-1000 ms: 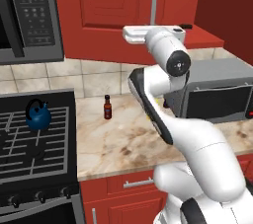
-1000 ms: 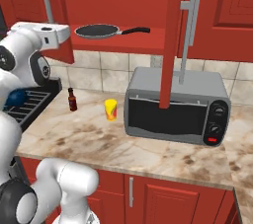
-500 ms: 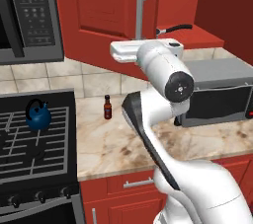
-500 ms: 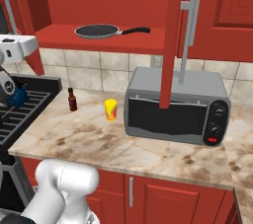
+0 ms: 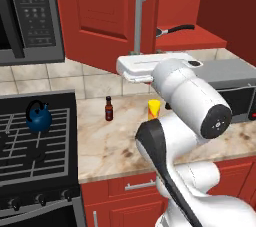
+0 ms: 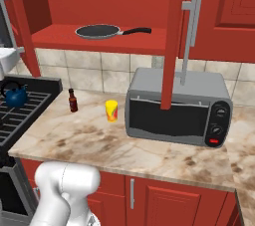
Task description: Pick the pan from the cabinet and place it on the stove. Then turn on the stove burner for the pan.
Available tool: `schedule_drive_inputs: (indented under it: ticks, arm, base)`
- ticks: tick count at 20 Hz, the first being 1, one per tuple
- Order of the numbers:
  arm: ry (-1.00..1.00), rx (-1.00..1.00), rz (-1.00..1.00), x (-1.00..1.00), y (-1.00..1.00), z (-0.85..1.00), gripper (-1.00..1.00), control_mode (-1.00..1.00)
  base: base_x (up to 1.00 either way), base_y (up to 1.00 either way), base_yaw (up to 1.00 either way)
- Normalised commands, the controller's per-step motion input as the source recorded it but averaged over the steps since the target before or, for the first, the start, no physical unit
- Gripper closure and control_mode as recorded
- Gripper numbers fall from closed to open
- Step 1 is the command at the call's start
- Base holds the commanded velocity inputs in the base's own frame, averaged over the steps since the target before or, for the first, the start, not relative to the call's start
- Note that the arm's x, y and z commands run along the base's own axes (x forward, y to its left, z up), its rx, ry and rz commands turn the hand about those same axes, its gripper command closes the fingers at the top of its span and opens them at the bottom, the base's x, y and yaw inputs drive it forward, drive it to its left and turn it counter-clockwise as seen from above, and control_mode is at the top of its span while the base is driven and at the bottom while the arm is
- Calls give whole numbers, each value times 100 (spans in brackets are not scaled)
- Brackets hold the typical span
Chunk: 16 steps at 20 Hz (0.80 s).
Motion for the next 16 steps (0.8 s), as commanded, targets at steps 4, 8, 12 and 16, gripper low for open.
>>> schedule_drive_inputs:
  ticks: [4, 8, 12, 16]
  arm:
    - [-7, 18, 26, -86, -68, 29, -100, -100]
    - [1, 21, 27, -61, -75, 16, -100, -100]
    - [7, 25, 14, -24, -85, -2, -100, -100]
    - [8, 30, 9, -1, -82, -8, -100, -100]
  base:
    - [0, 0, 0]
    - [0, 0, 0]
    - [0, 0, 0]
    - [0, 0, 0]
